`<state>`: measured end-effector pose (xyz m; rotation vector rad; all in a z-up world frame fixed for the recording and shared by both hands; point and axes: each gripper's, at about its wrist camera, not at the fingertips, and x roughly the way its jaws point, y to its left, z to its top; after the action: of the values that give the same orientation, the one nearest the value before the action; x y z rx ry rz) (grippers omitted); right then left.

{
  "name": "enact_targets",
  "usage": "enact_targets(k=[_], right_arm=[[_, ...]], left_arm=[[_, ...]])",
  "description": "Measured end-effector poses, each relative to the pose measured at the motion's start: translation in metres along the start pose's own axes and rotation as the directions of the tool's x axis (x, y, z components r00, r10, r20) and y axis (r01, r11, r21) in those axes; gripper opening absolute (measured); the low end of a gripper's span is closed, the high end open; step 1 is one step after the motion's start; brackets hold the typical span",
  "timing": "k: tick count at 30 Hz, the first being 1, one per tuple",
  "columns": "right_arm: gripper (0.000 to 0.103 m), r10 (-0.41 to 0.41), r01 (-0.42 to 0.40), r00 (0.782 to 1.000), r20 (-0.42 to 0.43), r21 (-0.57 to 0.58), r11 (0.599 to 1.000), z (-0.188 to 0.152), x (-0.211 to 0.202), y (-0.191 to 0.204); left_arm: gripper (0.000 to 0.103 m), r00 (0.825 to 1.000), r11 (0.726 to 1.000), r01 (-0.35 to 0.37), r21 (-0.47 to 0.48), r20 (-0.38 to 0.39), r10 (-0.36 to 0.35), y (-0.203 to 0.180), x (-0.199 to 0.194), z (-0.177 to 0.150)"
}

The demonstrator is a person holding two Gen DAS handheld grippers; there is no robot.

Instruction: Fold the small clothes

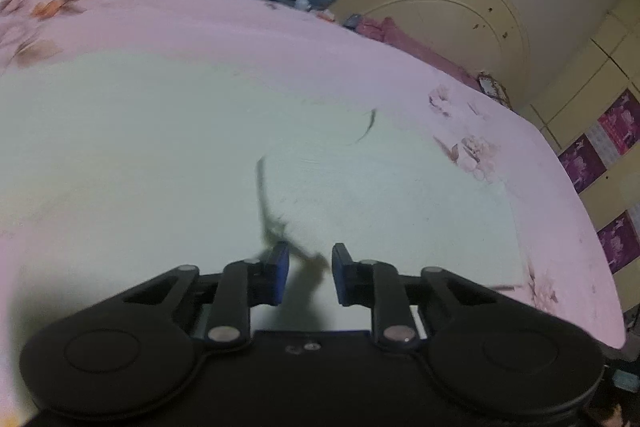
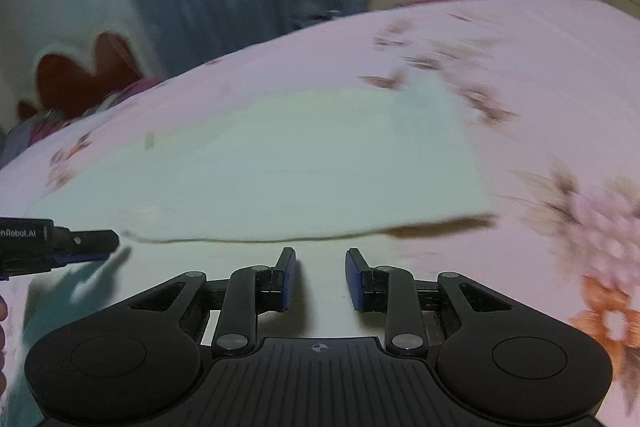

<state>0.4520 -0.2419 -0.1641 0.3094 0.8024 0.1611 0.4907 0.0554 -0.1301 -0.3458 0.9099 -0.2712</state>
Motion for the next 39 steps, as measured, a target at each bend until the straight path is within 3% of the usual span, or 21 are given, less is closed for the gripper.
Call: enact_targets(k=[4,6,11,13,14,15,16,19,21,27,39], right_arm=[[0.028,-0.015,0.014,1.000,0.002,0.068,0.998,0.007,0.003,-0.021],[0.028,-0.003,0.003,1.000,-0.001,0.095,0.995,0.008,0.005,-0.025],[0.029,-0.001,0.001,1.000,-0.003,0.093,0.996,0.011,0.007,-0.027],[0.029,-0.003,0.003,1.000,-0.003,0.091,0.996,0.010,0.007,-0.026],[0.029,-0.005,0.005,1.000,-0.003,0.089,0.996,0.009,0.007,-0.026],[0.029,-0.007,0.008,1.000,-0.004,0.087,0.996,0.009,0.007,-0.025],[0.029,-0.010,0.011,1.000,-0.004,0.084,0.996,0.008,0.007,-0.024],[0.029,-0.019,0.019,1.000,-0.005,0.074,0.997,0.007,0.007,-0.023],[0.029,-0.026,0.026,1.000,-0.006,0.071,0.997,0.007,0.007,-0.021],[0.028,-0.047,0.047,0.999,-0.005,0.061,0.997,0.007,0.009,-0.016],[0.028,-0.076,0.076,0.997,-0.002,0.046,0.996,0.009,0.013,-0.011]], left_arm=[[0.017,1.000,1.000,0.025,-0.005,-0.017,-0.025,-0.011,0.019,0.003],[0.006,1.000,1.000,0.019,0.004,-0.025,-0.019,-0.012,0.027,0.003],[0.008,1.000,1.000,-0.003,0.028,-0.010,0.003,-0.012,0.025,0.002],[0.028,0.999,0.998,-0.044,0.038,0.008,0.043,-0.017,0.019,-0.002],[0.046,0.998,0.998,-0.057,0.035,0.023,0.056,-0.018,0.017,-0.002],[0.057,0.998,0.998,-0.058,0.030,0.041,0.057,-0.019,0.012,-0.004],[0.057,0.997,0.999,-0.048,0.017,0.054,0.047,-0.019,0.011,-0.006],[0.040,0.998,0.999,-0.030,-0.023,0.047,0.032,-0.013,0.015,-0.004],[0.004,0.999,0.998,-0.005,-0.056,0.039,0.007,-0.005,0.018,0.000],[0.003,0.992,0.999,0.000,-0.039,0.126,0.005,0.008,-0.003,0.009],[0.003,0.982,0.991,-0.073,-0.116,0.167,0.092,0.081,-0.042,0.020]])
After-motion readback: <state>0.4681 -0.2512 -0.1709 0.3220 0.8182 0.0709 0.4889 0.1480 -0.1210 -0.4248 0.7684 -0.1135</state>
